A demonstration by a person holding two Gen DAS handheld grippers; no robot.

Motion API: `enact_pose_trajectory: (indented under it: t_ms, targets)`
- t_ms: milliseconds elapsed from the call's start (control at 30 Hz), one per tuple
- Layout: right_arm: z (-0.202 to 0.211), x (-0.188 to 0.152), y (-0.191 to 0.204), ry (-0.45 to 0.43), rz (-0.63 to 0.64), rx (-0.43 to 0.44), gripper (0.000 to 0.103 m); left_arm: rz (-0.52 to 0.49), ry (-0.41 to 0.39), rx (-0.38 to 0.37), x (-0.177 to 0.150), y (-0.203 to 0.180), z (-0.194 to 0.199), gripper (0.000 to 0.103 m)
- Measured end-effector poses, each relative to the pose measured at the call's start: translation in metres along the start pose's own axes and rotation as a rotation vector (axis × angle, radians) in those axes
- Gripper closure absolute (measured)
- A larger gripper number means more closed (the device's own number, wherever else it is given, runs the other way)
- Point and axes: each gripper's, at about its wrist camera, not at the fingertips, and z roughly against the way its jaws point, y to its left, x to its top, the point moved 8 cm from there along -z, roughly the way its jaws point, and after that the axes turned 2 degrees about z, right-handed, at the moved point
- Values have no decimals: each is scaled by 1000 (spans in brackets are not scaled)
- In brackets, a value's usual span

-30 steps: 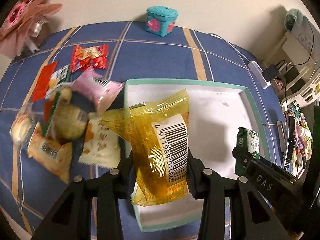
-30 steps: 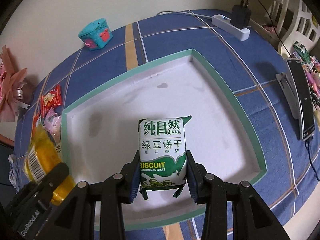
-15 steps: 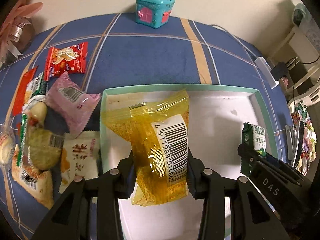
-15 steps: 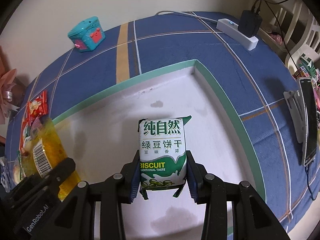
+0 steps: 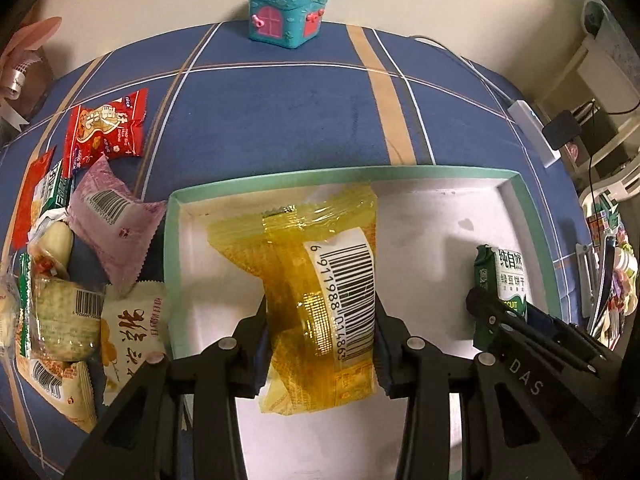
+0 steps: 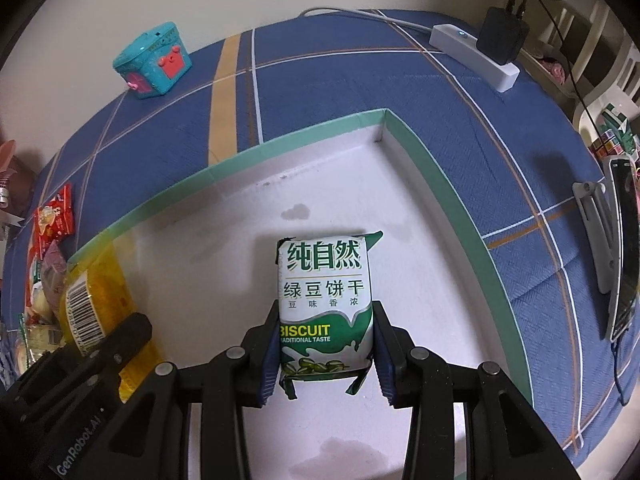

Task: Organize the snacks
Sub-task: 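Carry both packs into the tray and open both tools to release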

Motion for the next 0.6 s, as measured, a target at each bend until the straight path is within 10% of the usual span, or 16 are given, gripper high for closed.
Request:
enact_pose_trajectory:
  t_ms: [167, 300, 600]
  targets:
    - [-4, 4, 3, 10, 6, 1, 61, 4, 9, 2, 1, 0, -3, 59]
    - [-1, 8, 3, -1, 4, -6, 55, -1, 2, 8, 4, 0, 5, 33]
    - [18, 18, 7, -35, 14, -4, 55, 8, -40, 28, 12, 5, 33, 33]
